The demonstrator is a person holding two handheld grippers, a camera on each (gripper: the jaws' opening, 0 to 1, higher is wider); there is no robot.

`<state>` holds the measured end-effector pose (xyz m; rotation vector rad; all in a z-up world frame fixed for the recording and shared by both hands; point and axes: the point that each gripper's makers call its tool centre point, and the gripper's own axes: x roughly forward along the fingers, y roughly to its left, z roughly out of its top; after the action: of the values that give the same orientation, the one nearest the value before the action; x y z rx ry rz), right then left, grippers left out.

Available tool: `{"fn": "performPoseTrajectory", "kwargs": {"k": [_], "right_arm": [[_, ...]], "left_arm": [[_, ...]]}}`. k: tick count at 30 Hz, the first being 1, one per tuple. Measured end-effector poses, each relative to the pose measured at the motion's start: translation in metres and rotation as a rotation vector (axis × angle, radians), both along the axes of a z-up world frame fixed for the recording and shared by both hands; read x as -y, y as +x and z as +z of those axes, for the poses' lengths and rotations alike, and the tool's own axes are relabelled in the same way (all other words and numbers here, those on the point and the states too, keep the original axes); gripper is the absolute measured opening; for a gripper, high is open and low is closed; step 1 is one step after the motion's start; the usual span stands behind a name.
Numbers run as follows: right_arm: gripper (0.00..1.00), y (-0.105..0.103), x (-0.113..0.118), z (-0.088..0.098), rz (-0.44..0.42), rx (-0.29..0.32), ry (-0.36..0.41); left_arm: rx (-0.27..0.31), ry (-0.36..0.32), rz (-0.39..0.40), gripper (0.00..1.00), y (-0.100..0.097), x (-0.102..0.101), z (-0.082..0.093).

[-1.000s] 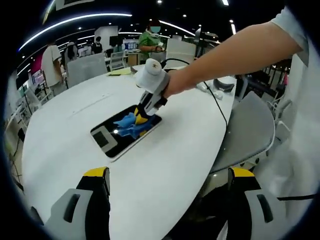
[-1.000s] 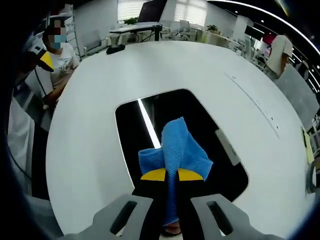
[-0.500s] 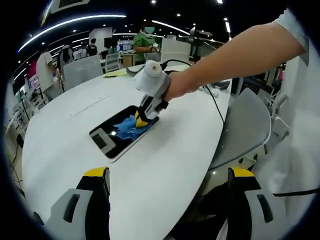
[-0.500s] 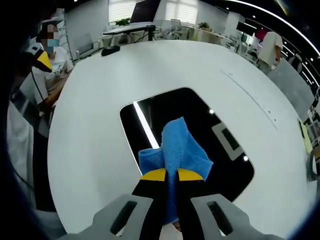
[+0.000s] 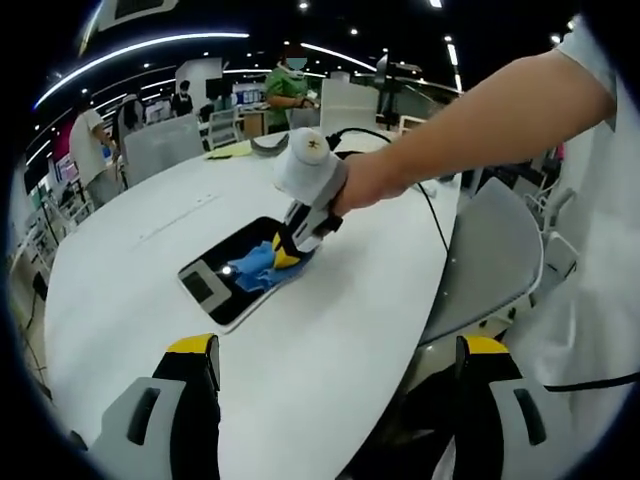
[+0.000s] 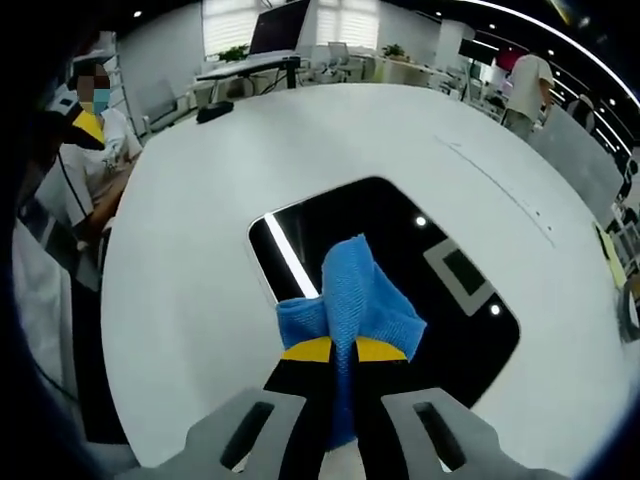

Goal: Wipe the mirror surface with the cleaning cloth until all visible marks leave the cleaned area.

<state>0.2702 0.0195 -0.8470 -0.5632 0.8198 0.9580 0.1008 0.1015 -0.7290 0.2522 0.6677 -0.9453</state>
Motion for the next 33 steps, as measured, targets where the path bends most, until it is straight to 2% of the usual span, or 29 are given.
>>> {"fn": "performPoseTrajectory", "kwargs": {"k": [33], "right_arm": [[0.01, -0.0070, -0.0067, 0.0003, -0.022, -0.018, 0.038]], "left_arm": [[0.009, -0.001, -0.001, 0.99, 0.0074, 0.0021, 0.0029]]}}
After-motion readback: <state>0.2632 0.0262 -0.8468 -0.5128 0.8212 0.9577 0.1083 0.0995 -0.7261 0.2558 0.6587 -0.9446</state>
